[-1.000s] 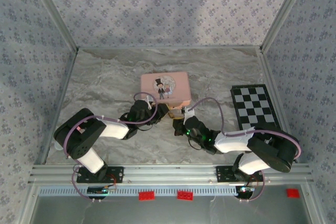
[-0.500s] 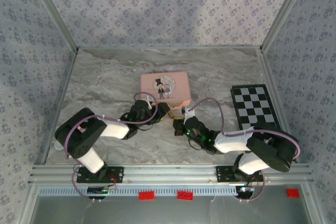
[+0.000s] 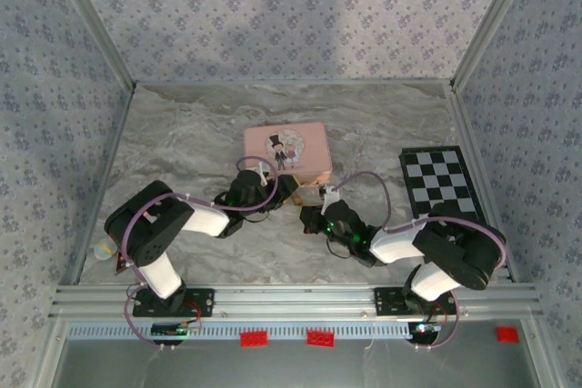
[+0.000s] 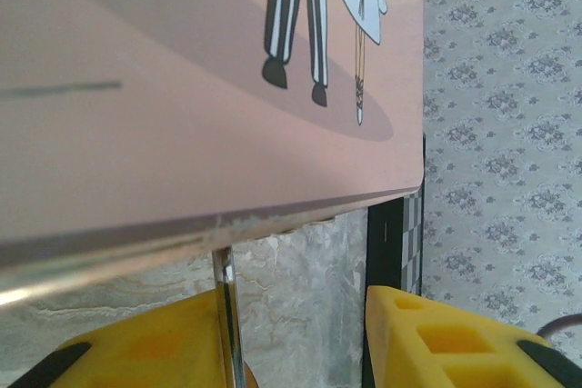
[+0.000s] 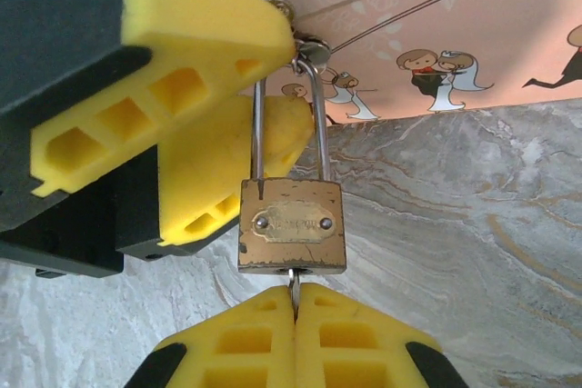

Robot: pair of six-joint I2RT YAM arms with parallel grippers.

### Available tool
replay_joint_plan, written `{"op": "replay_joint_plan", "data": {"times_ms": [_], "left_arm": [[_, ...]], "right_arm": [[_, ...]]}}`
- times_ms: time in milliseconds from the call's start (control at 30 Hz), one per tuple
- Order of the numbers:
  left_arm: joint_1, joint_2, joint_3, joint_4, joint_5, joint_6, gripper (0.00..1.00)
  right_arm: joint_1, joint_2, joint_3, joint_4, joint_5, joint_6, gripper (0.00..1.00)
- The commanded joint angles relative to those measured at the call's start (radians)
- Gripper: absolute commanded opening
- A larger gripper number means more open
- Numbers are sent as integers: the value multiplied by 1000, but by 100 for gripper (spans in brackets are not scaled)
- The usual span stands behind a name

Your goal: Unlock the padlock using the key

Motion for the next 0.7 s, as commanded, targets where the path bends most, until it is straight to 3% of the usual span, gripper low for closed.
{"op": "replay_joint_plan", "data": {"times_ms": [0, 567, 667], "left_arm": [[-14, 42, -3, -71, 54, -49, 40], [-19, 57, 4, -75, 61, -62, 19], [-19, 59, 4, -68, 63, -68, 14]], "right_arm": [[-24, 20, -9, 83, -22, 47, 0], [-6, 17, 22, 37, -33, -56, 0], [-13, 1, 13, 1, -26, -81, 5]]}}
